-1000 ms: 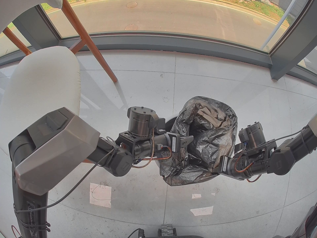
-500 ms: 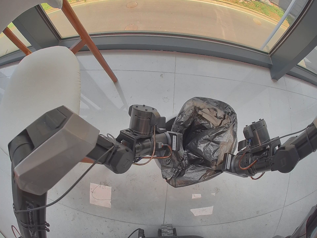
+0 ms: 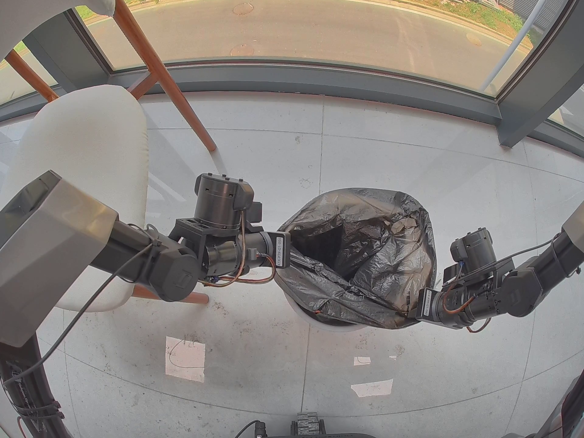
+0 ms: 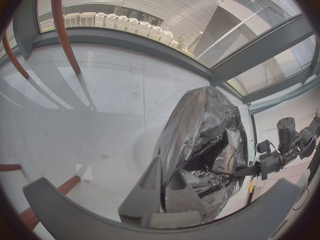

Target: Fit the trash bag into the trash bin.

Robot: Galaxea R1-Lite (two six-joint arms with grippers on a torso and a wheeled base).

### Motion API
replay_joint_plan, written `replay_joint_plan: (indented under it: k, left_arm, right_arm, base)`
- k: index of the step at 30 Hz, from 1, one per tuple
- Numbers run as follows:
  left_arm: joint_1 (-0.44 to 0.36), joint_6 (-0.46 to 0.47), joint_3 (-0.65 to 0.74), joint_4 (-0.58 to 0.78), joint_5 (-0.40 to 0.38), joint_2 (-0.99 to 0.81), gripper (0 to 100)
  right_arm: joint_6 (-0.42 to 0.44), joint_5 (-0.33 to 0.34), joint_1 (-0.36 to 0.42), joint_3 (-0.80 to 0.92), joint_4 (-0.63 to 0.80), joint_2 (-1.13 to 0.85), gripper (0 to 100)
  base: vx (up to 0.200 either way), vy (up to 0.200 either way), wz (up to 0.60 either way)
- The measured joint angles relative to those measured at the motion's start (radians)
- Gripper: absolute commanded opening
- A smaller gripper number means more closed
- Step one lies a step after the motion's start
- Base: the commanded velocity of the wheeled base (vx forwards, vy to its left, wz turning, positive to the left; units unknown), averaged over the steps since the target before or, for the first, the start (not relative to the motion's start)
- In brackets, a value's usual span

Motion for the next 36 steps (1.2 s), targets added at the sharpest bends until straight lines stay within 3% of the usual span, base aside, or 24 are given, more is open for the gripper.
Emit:
replay_joint_plan:
  k: [1, 2, 14, 19, 20, 24, 30, 36]
  left_arm:
    - [0.000, 0.000, 0.001, -0.011, 0.000, -0.001, 0]
    - [0.000, 0.000, 0.001, -0.018, 0.000, 0.000, 0]
    - [-0.010, 0.009, 0.033, -0.029, 0.003, 0.014, 0]
    - [-0.008, 0.060, 0.099, -0.029, 0.008, 0.016, 0]
    - [-0.004, 0.072, 0.110, -0.029, 0.009, 0.017, 100]
    - [0.034, 0.132, 0.146, -0.037, 0.011, 0.020, 100]
    - [0.073, 0.137, 0.158, -0.088, 0.029, 0.029, 100]
    - [0.050, 0.131, 0.166, -0.088, 0.023, 0.009, 100]
  right_arm:
    - [-0.003, 0.000, -0.003, -0.004, 0.000, 0.004, 0]
    - [-0.004, 0.000, -0.006, -0.008, 0.000, 0.007, 100]
    - [0.000, 0.008, -0.015, 0.028, 0.060, -0.114, 100]
    - [0.007, 0.012, -0.033, 0.050, 0.073, -0.211, 100]
    - [0.009, 0.012, -0.037, 0.052, 0.073, -0.224, 100]
    - [0.010, 0.012, -0.045, 0.058, 0.074, -0.264, 100]
    - [0.012, 0.012, -0.062, 0.065, 0.079, -0.293, 100]
    - [0.012, 0.012, -0.066, 0.091, 0.070, -0.305, 100]
  base:
    - [0.000, 0.000, 0.00]
    - [0.000, 0.000, 0.00]
    - [0.000, 0.000, 0.00]
    - [0.000, 0.000, 0.00]
    - [0.000, 0.000, 0.00]
    - [0.000, 0.000, 0.00]
    - [0.000, 0.000, 0.00]
    - [0.000, 0.000, 0.00]
